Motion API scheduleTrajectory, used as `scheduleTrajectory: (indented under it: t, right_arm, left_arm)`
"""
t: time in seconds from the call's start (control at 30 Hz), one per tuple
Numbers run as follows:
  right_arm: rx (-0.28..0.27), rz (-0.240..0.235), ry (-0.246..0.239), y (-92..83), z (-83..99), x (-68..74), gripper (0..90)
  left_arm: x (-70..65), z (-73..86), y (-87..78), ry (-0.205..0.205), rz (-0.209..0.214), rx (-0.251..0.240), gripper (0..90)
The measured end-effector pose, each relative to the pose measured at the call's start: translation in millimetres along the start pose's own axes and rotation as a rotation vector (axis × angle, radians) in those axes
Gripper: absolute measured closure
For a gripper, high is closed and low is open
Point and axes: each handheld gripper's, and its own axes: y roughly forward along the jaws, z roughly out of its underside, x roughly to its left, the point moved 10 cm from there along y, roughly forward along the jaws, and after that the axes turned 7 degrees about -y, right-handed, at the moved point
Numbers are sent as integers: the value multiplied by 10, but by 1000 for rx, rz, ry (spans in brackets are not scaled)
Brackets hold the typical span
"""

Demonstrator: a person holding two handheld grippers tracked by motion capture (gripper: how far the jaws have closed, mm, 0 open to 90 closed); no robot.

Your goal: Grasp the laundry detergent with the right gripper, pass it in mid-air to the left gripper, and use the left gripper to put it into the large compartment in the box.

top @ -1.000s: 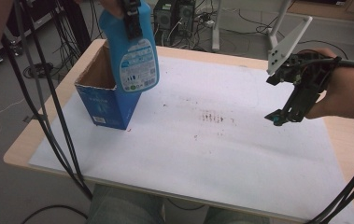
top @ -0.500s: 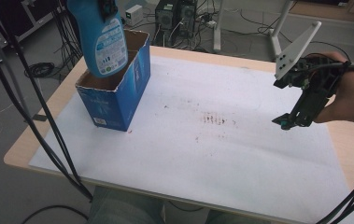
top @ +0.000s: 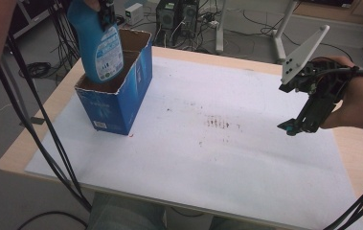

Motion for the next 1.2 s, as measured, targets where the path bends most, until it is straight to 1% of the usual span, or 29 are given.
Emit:
scheduleTrajectory:
  t: [0.07, 0.1, 0.13, 0.2, 0.23, 0.27, 0.33, 0.4, 0.47, 0.5, 0.53, 0.57, 0.6, 0.63, 0.67, 0.73, 0.8, 0.83, 0.9, 0.93, 1.0, 1.07, 1.1, 1.13, 1.2]
  right_arm:
    - [-2, 3, 5, 2, 0, 0, 8]
    - [-2, 3, 5, 2, 0, 0, 8]
    - [0, 3, 7, 5, 3, -1, 8]
    - [0, 3, 6, 10, 5, -4, 8]
    - [0, 2, 11, 12, 6, -3, 8]
    - [0, 3, 11, 15, 6, -7, 8]
    - [0, 2, 14, 19, 5, -5, 8]
    - [4, -2, 16, 27, 11, 1, 8]
    - [5, -8, 21, 52, 23, 7, 8]
    - [7, -10, 23, 65, 30, 8, 8]
    - [7, -10, 23, 65, 30, 8, 8]
    - [9, -12, 27, 76, 38, 10, 8]
    - [12, -13, 28, 86, 45, 9, 8]
    - [12, -13, 28, 86, 45, 9, 8]
    - [10, -14, 31, 98, 48, 9, 8]
    - [11, -15, 37, 125, 58, 5, 8]
    - [8, -15, 45, 137, 57, 3, 8]
    - [3, -14, 45, 141, 54, -2, 8]
    - [4, -10, 51, 147, 56, -11, 8]
    - [2, -8, 49, 146, 54, -15, 8]
    - [-2, -7, 52, 136, 47, -18, 8]
    - [-7, -5, 57, 128, 44, -20, 8]
    - [-7, -2, 57, 127, 45, -24, 8]
    - [-6, 0, 60, 125, 46, -24, 8]
    - [-4, 4, 65, 118, 49, -21, 8]
  left_arm:
    - [5, -7, 87, 16, 9, 7, 373]
    - [5, -7, 87, 16, 9, 7, 373]
    - [7, -7, 130, 24, 14, 17, 373]
    - [9, -18, 227, 48, 19, 29, 373]
    - [10, -28, 291, 72, 20, 35, 373]
    - [8, -33, 331, 82, 21, 38, 373]
    - [14, -48, 446, 125, 17, 47, 373]
    - [13, -55, 536, 155, 7, 53, 374]
    - [20, -59, 692, 202, -13, 69, 374]
    - [27, -61, 740, 225, -21, 78, 374]
    - [27, -61, 740, 225, -21, 78, 374]
    - [24, -63, 789, 247, -23, 82, 374]
    - [26, -68, 838, 278, -25, 81, 374]
    - [26, -68, 838, 278, -25, 81, 374]
    - [19, -72, 946, 319, -23, 81, 374]
    - [16, -85, 1025, 353, -22, 77, 374]
    - [21, -82, 1099, 382, -26, 90, 374]
    - [18, -86, 1135, 409, -30, 89, 374]
    - [8, -88, 1206, 446, -34, 84, 374]
    - [16, -91, 1228, 468, -36, 89, 373]
    - [20, -92, 1283, 485, -34, 86, 373]
    - [31, -89, 1330, 490, -25, 88, 374]
    - [26, -91, 1357, 493, -18, 77, 373]
    - [41, -88, 1375, 512, -18, 84, 373]
    - [52, -78, 1421, 524, -15, 84, 373]
